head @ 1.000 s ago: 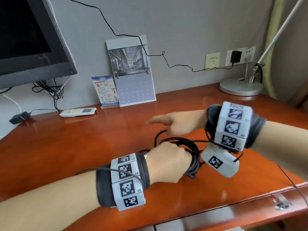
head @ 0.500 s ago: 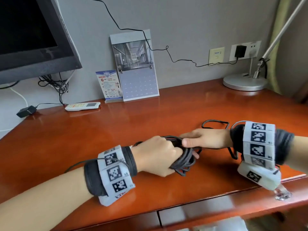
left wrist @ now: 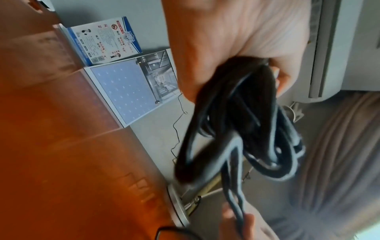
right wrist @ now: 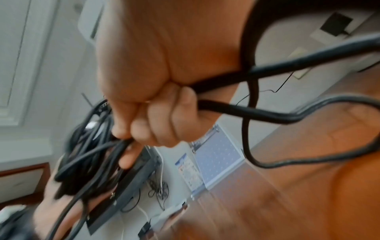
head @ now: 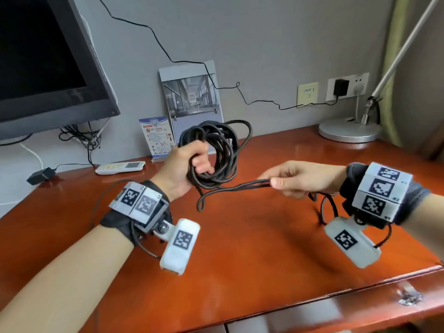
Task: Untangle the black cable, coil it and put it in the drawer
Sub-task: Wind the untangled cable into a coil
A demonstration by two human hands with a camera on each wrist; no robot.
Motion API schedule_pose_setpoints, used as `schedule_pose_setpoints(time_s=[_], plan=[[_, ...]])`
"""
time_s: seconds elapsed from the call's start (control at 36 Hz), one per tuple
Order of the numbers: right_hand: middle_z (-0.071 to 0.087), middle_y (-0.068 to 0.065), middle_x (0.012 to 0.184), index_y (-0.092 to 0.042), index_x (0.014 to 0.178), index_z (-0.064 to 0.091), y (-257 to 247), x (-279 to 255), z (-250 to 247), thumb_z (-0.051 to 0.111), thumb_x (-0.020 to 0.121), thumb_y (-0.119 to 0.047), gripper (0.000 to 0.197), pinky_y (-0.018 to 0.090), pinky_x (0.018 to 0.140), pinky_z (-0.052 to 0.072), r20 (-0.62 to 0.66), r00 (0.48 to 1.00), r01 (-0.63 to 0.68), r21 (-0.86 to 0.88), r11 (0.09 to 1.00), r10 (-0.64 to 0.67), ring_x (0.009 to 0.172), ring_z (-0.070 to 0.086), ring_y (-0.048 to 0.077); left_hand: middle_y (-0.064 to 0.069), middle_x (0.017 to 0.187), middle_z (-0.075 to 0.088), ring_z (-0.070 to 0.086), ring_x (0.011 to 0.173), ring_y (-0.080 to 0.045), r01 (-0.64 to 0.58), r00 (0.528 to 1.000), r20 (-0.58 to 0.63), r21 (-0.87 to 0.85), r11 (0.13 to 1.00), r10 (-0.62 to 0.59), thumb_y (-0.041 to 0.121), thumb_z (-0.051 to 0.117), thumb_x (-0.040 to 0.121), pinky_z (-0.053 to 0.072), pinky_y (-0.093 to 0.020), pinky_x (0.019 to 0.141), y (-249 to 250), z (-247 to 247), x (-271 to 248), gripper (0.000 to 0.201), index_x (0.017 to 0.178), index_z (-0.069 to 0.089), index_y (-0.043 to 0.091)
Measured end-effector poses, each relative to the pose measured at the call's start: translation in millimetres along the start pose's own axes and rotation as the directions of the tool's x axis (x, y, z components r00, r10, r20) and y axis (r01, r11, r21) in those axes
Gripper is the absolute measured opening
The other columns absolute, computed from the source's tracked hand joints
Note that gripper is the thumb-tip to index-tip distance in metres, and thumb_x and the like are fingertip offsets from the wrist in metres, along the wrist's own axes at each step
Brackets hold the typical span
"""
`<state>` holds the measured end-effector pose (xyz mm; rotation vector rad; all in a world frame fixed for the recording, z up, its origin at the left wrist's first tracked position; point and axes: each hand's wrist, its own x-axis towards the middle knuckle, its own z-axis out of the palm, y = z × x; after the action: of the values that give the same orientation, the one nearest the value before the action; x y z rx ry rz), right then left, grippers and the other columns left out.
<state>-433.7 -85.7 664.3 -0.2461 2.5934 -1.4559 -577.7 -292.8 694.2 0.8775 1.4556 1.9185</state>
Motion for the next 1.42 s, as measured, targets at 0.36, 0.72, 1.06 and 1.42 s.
schedule_pose_setpoints(time_s=[0.36,0.72,1.06,1.42], plan=[[0.068,0.001,0.076,-0.024,0.077,0.065,-3.9,9.5,-9.1,0.049,0.094,-0.011,0.027,0.023,0.060,0.048,-0.250,0.967,-0.197,-0.575,0.794,0.058,0.049,0.056,0.011,0.001,0.040,0.036,0.033,0.035,-0.014,-0.004,0.897,0.308,0.722,0.692,-0.317,-0.009,0.056,0.078,0.032,-0.026,0.047,-37.3,34.2,-5.4,0.038,0.052,0.035,0.012],[0.069,-0.004,0.086,-0.026,0.103,0.070,0.9,-15.5,-12.1,0.047,0.092,-0.016,0.028,0.028,0.073,0.048,-0.327,0.928,-0.350,-0.603,0.717,0.178,0.076,0.061,0.014,0.006,0.038,0.039,0.039,0.036,-0.013,0.005,0.926,0.208,0.827,0.562,-0.315,0.003,0.058,0.078,0.034,-0.027,0.053,-61.8,28.9,-4.0,0.029,0.058,0.039,0.013],[0.052,-0.003,0.115,-0.028,0.149,0.015,-35.5,-14.0,18.5,0.047,0.096,-0.043,0.065,0.021,0.071,0.045,-0.130,0.847,-0.439,-0.717,0.541,0.515,0.079,0.053,0.008,-0.001,0.049,0.050,0.048,0.040,-0.015,-0.018,0.938,0.151,0.919,0.393,-0.311,0.012,0.064,0.077,0.039,-0.025,0.051,-60.2,49.9,-2.5,0.029,0.058,0.043,0.015],[0.038,0.004,0.141,-0.015,0.150,-0.009,-44.3,15.2,49.0,0.068,0.082,-0.024,0.104,0.012,0.094,0.039,-0.167,0.947,-0.317,-0.605,0.731,0.273,0.123,0.044,0.016,0.009,0.029,0.042,0.041,0.035,-0.011,-0.150,0.890,0.237,0.959,0.241,-0.389,0.010,0.058,0.082,0.035,-0.022,0.048,-54.3,64.6,-4.0,0.032,0.054,0.044,0.018]])
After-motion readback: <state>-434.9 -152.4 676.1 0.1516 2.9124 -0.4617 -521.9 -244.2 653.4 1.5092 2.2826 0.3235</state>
